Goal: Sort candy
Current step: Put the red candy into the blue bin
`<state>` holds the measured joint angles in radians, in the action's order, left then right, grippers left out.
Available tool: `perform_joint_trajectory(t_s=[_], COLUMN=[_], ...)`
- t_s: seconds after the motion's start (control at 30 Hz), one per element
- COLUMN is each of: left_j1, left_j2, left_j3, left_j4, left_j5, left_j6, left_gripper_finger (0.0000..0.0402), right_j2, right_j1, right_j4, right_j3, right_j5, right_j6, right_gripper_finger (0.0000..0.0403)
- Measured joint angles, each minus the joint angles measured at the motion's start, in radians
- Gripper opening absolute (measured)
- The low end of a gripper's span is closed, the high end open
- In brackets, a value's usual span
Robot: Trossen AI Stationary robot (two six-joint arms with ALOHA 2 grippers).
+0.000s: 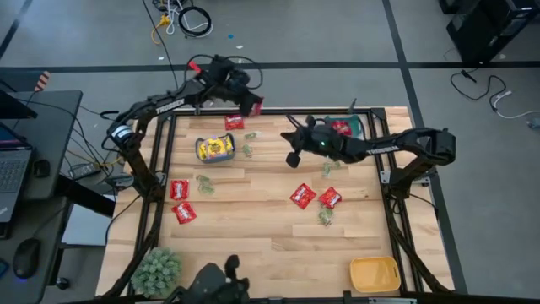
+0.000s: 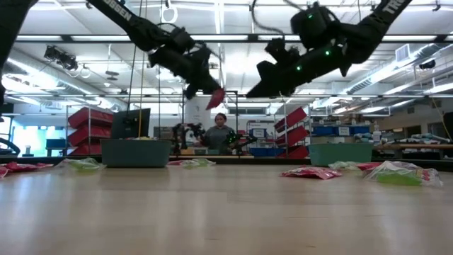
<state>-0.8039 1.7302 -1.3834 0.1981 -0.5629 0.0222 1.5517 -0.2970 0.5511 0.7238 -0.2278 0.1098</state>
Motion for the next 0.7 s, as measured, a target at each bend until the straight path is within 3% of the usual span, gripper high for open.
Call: perform_joint_trajectory(t_s=[0.1,0.27,0.5,0.7], left_j1=[0.029,0.085,0.138,0.159], left_j2=[0.000,0.000,0.000,0.000], left_j3=[0.000,0.000,0.000,0.000], left_j4=[-0.157,-0.415,-0.677,-0.777], left_j5=[-0.054,-0.057,-0.057,-0.048], left_j6=[0.110,0.270,0.412,0.474], left_gripper_finger=[0.0000,0.0000,0.0000,0.0000], right_j2=[0.000,0.000,0.000,0.000], right_j1=[0.038,0.068,0.074,0.071], right_j4=[0.108,0.174,0.292,0.378], right_j3=[-0.009,0.029,0.098,0.133], right_j5=[-0.111,-0.274,-0.382,-0.386], right_j6=[0.076,0.199,0.365,0.525], right_gripper_finger=[0.0003,0.0031,0.0113,0.0158])
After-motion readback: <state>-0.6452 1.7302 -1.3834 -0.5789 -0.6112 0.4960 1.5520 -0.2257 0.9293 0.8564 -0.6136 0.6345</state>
